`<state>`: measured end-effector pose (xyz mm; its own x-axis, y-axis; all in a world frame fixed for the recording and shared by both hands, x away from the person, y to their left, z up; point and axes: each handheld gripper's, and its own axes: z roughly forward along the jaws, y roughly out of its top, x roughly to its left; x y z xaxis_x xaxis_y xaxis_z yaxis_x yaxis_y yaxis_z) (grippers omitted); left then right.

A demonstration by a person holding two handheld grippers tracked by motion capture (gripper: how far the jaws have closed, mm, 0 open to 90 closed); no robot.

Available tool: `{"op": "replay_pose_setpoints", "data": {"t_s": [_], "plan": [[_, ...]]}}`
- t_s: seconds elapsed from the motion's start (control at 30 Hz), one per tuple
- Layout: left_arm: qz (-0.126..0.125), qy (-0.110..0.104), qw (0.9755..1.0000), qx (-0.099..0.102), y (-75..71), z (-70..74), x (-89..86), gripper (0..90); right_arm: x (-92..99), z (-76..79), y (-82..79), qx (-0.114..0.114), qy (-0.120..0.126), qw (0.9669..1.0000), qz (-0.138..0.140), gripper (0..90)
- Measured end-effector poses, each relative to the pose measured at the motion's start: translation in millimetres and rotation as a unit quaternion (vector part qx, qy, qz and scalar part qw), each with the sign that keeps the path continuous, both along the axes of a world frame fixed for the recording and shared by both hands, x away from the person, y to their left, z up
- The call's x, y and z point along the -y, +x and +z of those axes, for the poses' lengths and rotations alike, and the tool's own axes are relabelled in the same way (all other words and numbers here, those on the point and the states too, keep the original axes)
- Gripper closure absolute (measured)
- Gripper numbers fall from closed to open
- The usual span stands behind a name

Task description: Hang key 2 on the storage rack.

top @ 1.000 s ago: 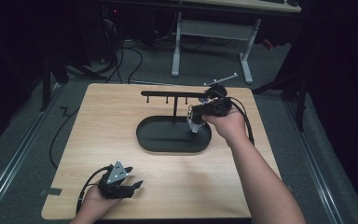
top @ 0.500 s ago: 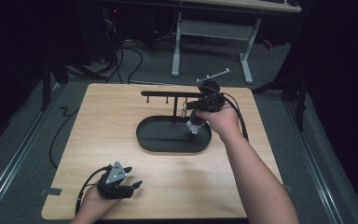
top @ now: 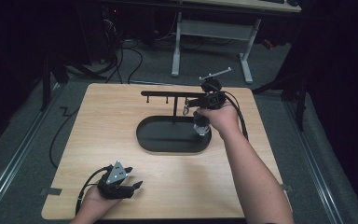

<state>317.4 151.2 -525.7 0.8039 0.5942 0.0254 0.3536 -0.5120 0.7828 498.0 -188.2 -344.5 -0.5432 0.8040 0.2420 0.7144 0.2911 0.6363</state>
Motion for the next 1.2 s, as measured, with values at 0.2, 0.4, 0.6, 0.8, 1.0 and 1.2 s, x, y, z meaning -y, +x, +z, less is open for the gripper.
{"op": "replay_pose_setpoints", "data": {"t_s": [0.2, 0.4, 0.6, 0.8, 1.0, 1.2], "plan": [[-0.001, 0.0, 1.0, -0.001, -0.5, 0.0, 0.4, 35.0, -1.8, -3.6, 5.9, 0.005, 0.004, 0.9999, -0.012, 89.1], [-0.002, 0.002, 1.0, -0.002, -0.1, -0.4, 0.5, 35.0, -2.3, -5.3, 12.8, 0.011, 0.005, 0.9996, -0.024, 88.7], [-0.003, 0.0, 1.0, -0.004, 0.2, -0.5, 0.5, 34.9, -2.7, -8.6, 15.4, 0.019, 0.004, 0.999, -0.039, 83.2], [-0.005, 0.004, 1.0, -0.006, 0.3, -0.4, 1.2, 34.9, 0.4, -4.3, 9.4, 0.023, 0.007, 0.999, -0.037, 82.5], [-0.005, 0.003, 1.0, -0.003, 0.0, -0.9, 2.7, 34.9, 2.4, -1.7, 1.7, 0.027, 0.01, 0.9991, -0.031, 82.0], [-0.004, 0.004, 1.0, -0.004, 0.4, -1.4, 3.2, 34.8, 0.1, -2.5, -7.5, 0.025, 0.013, 0.9994, -0.019, 77.8]]}}
